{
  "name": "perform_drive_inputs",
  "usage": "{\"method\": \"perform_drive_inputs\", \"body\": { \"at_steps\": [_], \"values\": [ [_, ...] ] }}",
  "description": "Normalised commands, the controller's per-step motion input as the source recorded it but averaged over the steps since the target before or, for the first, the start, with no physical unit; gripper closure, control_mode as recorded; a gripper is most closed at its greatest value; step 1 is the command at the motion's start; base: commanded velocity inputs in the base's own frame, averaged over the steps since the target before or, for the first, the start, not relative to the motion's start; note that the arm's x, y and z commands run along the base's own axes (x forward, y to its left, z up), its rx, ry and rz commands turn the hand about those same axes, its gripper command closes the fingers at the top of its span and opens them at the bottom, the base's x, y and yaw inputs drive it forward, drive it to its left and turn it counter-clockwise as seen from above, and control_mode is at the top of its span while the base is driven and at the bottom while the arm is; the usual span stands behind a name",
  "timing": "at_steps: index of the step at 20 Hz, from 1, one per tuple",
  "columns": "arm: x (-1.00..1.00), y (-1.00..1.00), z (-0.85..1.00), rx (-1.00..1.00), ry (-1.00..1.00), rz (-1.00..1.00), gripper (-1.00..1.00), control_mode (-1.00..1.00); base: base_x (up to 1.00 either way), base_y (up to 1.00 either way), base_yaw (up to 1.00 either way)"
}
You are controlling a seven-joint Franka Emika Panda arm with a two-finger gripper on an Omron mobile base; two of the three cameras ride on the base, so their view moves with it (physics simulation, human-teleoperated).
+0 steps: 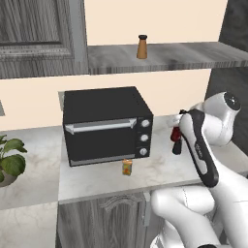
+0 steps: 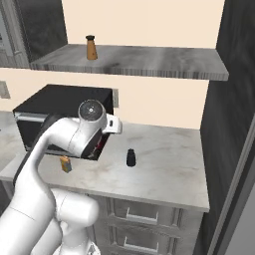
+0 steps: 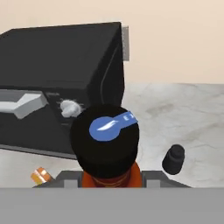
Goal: There are various items on the counter. Only move the condiments/shakers into the cabinet.
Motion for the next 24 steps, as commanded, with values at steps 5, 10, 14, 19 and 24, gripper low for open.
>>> {"method": "perform_drive_inputs", "body": {
  "at_steps": [5,10,14,19,24],
  "values": [
    [-0.49,0.0,1.0,0.0,-0.01,0.0,1.0,-1.0,0.0,0.0,0.0],
    [-0.25,0.0,1.0,0.0,-0.06,-0.01,1.0,-1.0,0.0,0.0,0.0],
    [0.0,0.0,1.0,0.0,-0.12,-0.01,1.0,-1.0,0.0,0.0,0.0],
    [0.08,0.0,1.0,0.0,-0.07,-0.03,1.0,-1.0,0.0,0.0,0.0],
    [0.22,-0.01,0.91,0.0,-0.1,-0.03,1.0,-1.0,0.0,0.0,0.0]
  ]
}}
